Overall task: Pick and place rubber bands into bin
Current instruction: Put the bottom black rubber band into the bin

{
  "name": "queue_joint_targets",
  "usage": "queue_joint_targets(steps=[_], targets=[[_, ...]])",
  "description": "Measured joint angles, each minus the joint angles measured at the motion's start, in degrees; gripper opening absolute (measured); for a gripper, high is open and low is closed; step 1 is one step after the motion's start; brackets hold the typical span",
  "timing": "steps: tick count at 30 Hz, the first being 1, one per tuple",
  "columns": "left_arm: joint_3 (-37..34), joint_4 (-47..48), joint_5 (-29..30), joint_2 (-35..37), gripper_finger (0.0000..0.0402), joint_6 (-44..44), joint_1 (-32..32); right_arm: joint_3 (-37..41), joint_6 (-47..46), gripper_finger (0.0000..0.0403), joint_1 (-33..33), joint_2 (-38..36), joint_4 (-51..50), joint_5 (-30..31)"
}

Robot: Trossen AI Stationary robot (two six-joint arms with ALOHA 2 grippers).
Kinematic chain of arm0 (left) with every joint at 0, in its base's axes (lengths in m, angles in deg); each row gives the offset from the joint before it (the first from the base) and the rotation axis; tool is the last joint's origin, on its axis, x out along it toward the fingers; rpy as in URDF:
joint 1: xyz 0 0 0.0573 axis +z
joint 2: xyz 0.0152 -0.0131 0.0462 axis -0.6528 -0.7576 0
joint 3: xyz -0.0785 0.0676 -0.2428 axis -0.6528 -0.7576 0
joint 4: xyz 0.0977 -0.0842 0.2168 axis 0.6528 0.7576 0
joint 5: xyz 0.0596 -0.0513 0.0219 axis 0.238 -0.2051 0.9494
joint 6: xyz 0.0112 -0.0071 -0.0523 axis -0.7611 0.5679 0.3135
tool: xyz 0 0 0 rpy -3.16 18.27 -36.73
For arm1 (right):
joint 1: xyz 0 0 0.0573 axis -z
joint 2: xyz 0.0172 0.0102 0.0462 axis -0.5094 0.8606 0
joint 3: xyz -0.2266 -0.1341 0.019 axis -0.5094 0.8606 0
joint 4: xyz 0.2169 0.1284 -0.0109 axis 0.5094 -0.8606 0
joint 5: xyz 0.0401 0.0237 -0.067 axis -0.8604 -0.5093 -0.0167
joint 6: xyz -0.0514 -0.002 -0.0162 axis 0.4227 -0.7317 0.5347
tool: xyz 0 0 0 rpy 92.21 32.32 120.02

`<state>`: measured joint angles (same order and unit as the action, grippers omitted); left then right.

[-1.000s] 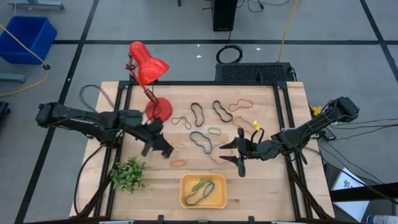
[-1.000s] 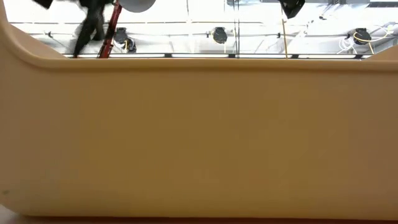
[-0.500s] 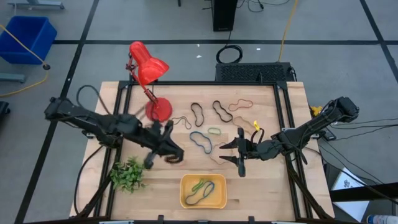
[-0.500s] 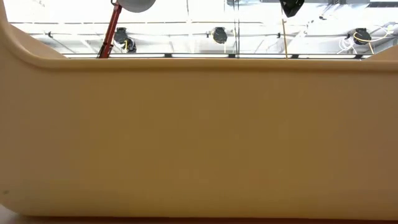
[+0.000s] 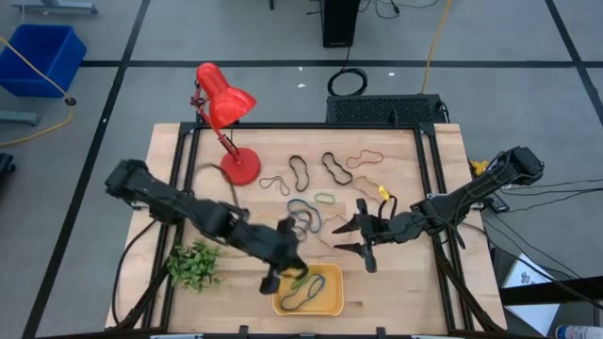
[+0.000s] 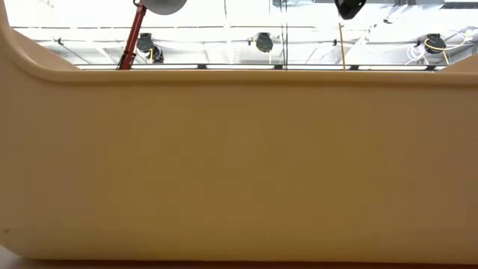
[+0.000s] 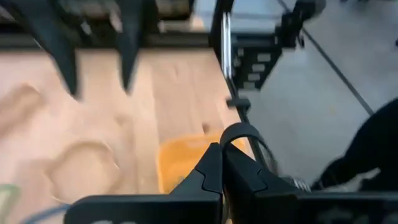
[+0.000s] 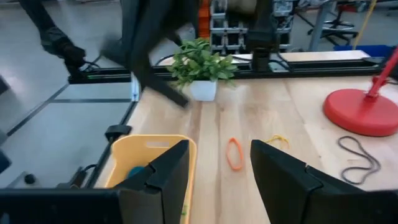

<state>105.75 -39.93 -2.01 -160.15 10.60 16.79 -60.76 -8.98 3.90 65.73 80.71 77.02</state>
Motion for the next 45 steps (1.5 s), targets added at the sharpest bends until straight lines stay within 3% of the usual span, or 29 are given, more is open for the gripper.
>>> queue_joint_targets(steps=[19, 45], targets=[[0.0, -1.0, -5.0, -19.2, 0.0009, 16.5, -2.1, 0.0, 0.0, 0.0169, 0.0, 0.0, -1.0, -1.7], [0.0, 2.1, -1.7, -21.2, 0.0011, 21.0, -1.9, 0.0, 0.0, 0.0169, -0.1, 0.0, -1.0, -1.8]])
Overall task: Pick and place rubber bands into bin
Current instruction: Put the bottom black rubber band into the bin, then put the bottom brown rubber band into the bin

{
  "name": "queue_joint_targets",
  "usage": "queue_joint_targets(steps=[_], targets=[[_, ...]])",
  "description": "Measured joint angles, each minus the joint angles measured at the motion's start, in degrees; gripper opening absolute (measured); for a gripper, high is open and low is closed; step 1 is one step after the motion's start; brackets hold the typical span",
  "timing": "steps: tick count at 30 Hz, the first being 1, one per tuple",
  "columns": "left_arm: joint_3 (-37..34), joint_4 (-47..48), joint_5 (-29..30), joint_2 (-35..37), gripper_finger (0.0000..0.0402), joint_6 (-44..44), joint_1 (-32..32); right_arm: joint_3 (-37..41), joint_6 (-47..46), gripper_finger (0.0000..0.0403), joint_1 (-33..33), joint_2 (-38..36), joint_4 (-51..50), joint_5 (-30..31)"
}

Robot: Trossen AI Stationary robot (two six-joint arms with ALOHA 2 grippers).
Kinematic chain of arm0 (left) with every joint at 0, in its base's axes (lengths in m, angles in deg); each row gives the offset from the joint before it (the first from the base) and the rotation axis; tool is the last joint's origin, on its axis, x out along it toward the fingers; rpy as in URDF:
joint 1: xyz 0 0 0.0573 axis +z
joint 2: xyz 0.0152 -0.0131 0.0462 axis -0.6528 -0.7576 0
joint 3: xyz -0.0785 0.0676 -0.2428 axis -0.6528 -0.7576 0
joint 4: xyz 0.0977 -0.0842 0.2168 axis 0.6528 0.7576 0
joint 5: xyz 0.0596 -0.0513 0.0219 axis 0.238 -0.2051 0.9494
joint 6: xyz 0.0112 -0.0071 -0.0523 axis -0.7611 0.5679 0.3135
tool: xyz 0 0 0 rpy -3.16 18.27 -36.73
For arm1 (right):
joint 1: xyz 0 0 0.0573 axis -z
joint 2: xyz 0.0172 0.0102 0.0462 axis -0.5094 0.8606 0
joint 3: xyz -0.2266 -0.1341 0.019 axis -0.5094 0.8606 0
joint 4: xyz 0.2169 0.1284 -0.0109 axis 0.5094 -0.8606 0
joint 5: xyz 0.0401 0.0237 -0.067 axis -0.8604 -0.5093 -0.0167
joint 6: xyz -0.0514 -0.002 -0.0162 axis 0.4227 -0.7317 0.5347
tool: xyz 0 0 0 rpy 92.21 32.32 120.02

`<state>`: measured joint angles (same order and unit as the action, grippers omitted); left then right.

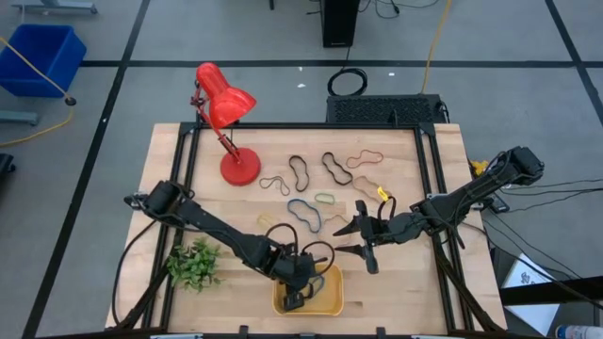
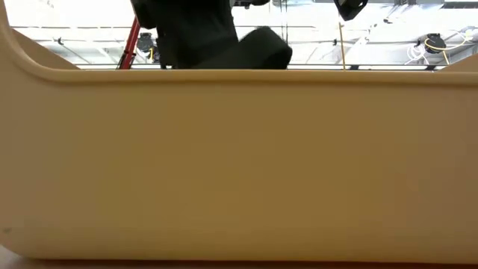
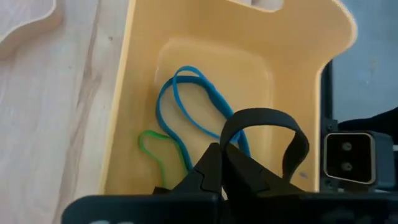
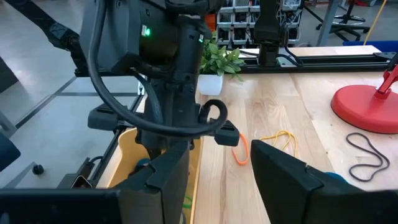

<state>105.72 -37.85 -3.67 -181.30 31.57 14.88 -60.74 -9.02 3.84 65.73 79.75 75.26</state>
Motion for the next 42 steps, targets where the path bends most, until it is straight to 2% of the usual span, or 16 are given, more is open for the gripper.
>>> queue_joint_targets(steps=[8, 17, 27, 31, 35, 37, 42], targets=[[-0.1, 1.0, -0.1, -1.0, 0.0006, 0.6, 0.2, 0.0, 0.0, 0.0169, 0.0, 0.0, -0.1, 0.0], [0.0, 0.2, 1.0, -1.3, 0.0048, 0.8, 0.5, 0.0, 0.0, 0.0169, 0.0, 0.0, -0.2, 0.0], [0.0, -0.7, -0.1, -1.3, 0.0061, 0.9, 0.8, 0.0, 0.0, 0.0169, 0.0, 0.0, -0.3, 0.0], [0.0, -0.7, -0.1, -1.3, 0.0088, 0.3, 0.8, 0.0, 0.0, 0.0169, 0.0, 0.0, -0.3, 0.0], [0.0, -0.6, -0.3, -1.3, 0.0135, -0.2, 0.8, 0.0, 0.0, 0.0169, 0.0, 0.0, -0.4, 0.0], [0.0, -0.4, -2.5, -1.0, 0.0155, -1.2, 1.1, 0.0, 0.0, 0.0169, 0.0, 0.0, -0.4, 0.0], [0.0, -0.3, -12.2, 1.5, 0.0186, -1.4, 2.6, 0.0, 0.0, 0.0169, 0.0, 0.0, -0.3, 0.0]])
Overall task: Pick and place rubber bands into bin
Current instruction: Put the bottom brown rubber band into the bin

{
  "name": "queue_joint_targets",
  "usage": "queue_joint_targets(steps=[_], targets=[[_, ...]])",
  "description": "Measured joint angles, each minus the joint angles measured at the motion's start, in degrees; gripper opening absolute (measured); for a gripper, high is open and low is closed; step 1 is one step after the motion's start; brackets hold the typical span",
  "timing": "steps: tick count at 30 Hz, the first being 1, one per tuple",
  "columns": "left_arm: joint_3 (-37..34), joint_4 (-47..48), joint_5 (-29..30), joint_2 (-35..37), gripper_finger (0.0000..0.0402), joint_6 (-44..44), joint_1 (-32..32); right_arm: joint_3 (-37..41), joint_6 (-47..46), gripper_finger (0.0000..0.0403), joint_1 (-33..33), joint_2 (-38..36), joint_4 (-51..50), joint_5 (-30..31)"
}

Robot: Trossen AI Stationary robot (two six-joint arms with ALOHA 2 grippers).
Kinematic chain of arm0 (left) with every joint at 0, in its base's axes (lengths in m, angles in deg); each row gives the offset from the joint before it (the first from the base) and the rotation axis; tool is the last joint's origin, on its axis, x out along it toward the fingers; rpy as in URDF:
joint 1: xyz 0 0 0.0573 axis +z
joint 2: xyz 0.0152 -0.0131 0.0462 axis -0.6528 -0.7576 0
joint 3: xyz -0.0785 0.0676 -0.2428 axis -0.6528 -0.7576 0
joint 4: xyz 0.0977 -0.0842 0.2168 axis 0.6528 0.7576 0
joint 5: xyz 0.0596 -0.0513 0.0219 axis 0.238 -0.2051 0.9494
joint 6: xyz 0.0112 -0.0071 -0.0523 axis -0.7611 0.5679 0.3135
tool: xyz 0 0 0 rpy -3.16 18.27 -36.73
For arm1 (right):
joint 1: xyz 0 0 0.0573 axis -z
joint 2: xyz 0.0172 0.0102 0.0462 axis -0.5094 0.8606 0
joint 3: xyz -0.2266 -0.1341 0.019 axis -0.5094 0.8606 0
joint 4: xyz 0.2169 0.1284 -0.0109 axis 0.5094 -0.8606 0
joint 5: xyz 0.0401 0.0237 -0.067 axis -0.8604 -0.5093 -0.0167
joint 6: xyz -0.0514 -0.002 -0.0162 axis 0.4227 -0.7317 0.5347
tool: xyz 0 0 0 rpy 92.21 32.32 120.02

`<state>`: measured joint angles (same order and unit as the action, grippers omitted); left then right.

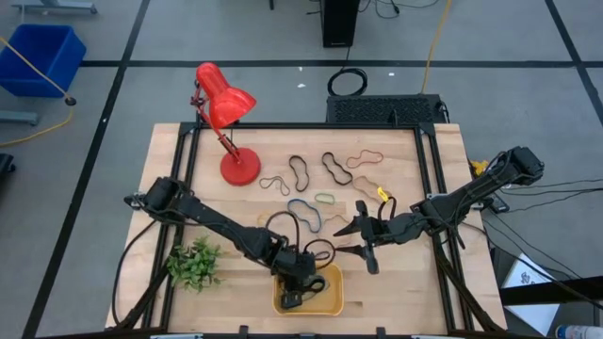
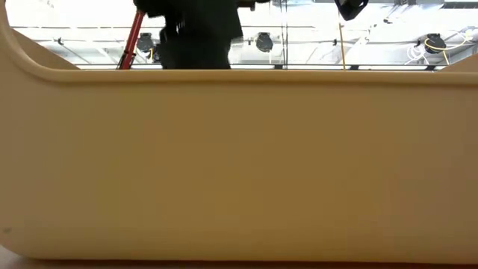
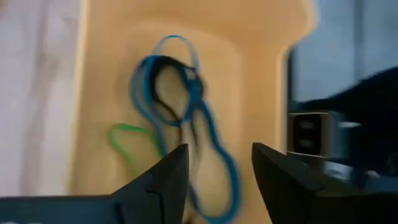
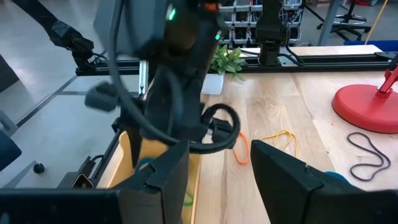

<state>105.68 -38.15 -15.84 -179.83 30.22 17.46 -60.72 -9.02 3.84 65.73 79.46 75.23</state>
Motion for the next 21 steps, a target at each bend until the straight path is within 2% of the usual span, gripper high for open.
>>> queue_joint_targets(steps=[2, 7, 12, 16, 21], targets=[[0.0, 0.1, -0.5, 1.7, 0.0191, -0.5, 0.3, 0.0, 0.0, 0.0169, 0.0, 0.0, 0.2, 0.0], [0.0, -0.5, 5.3, 8.4, 0.0196, -6.0, 0.3, 0.0, 1.1, 0.0169, 0.1, 0.0, -0.1, 0.1], [0.0, 0.4, 8.2, 16.6, 0.0196, -14.0, 0.1, -0.2, 2.8, 0.0169, 0.9, 0.0, -1.3, 0.4], [0.0, 0.5, 9.1, 22.7, 0.0196, -20.4, 0.0, -5.1, 1.0, 0.0169, 3.6, 0.0, -13.1, 4.8], [-3.8, 1.2, 11.3, 30.4, 0.0196, -24.6, -0.1, -11.5, -5.6, 0.0169, 7.4, 1.0, -30.5, 5.1]])
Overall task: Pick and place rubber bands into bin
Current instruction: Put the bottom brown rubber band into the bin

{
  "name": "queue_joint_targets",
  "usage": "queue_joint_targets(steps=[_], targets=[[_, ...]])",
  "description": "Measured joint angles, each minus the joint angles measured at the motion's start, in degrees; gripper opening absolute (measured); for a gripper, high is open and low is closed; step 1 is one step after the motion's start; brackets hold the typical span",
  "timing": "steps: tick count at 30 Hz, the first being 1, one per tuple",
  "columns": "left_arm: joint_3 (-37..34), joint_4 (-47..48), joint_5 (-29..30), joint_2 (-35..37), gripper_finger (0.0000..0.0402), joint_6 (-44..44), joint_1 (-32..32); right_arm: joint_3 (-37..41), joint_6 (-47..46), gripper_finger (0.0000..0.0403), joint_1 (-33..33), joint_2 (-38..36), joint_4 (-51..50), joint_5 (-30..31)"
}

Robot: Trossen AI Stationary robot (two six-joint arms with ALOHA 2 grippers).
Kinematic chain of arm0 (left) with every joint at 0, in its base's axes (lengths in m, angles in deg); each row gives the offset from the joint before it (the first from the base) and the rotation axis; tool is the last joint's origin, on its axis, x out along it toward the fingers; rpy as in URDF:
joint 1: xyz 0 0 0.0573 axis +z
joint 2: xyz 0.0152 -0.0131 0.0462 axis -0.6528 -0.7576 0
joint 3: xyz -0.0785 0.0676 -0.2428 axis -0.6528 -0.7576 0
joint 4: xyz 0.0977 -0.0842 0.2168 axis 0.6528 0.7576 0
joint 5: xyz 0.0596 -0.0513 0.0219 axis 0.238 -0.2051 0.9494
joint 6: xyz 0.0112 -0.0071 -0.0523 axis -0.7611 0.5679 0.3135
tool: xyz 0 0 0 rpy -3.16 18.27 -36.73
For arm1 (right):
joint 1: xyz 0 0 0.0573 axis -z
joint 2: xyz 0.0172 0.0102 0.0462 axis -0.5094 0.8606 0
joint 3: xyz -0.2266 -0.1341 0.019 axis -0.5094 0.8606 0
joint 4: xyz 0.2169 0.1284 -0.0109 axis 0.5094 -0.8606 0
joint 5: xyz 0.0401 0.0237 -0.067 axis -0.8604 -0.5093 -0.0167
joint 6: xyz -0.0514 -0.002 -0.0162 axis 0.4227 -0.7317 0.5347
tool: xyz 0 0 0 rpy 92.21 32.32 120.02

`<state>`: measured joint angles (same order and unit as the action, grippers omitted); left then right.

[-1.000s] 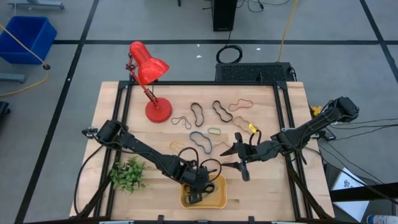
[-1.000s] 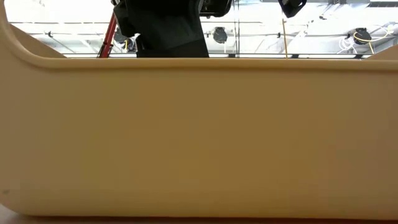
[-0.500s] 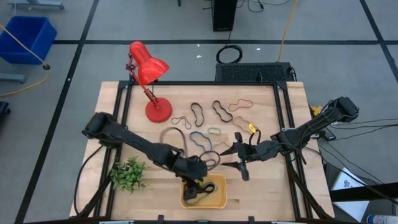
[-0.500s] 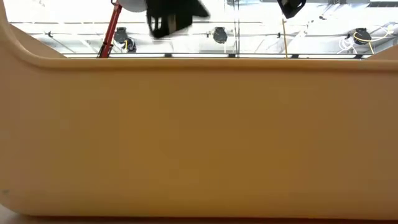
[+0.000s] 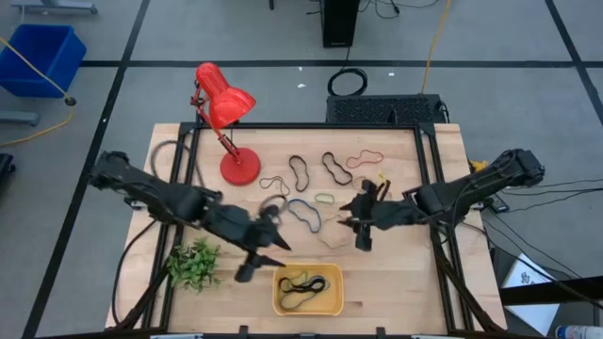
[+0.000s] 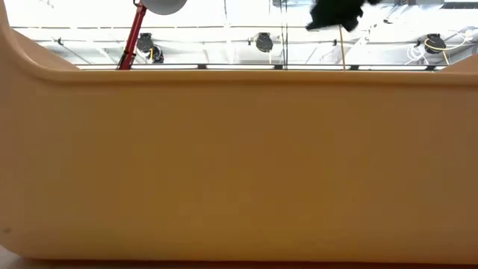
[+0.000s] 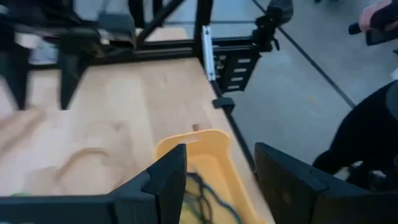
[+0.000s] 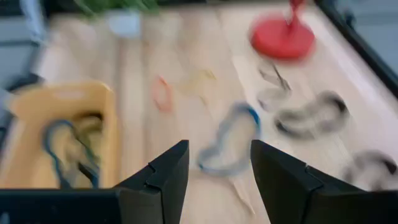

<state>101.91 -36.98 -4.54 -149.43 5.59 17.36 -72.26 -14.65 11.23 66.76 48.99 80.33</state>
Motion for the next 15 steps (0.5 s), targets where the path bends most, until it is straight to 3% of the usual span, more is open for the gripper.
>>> queue_joint_targets(steps=[7, 15], targets=[[-17.0, -8.4, 7.0, 15.6, 0.0196, 0.5, 0.1, 1.5, -5.3, 0.0169, 5.8, 2.5, -9.0, -0.2], [-38.9, -23.7, 11.1, 34.3, 0.0196, 0.6, 0.1, 10.1, -7.2, 0.0169, 8.8, 8.7, -1.6, -0.4]])
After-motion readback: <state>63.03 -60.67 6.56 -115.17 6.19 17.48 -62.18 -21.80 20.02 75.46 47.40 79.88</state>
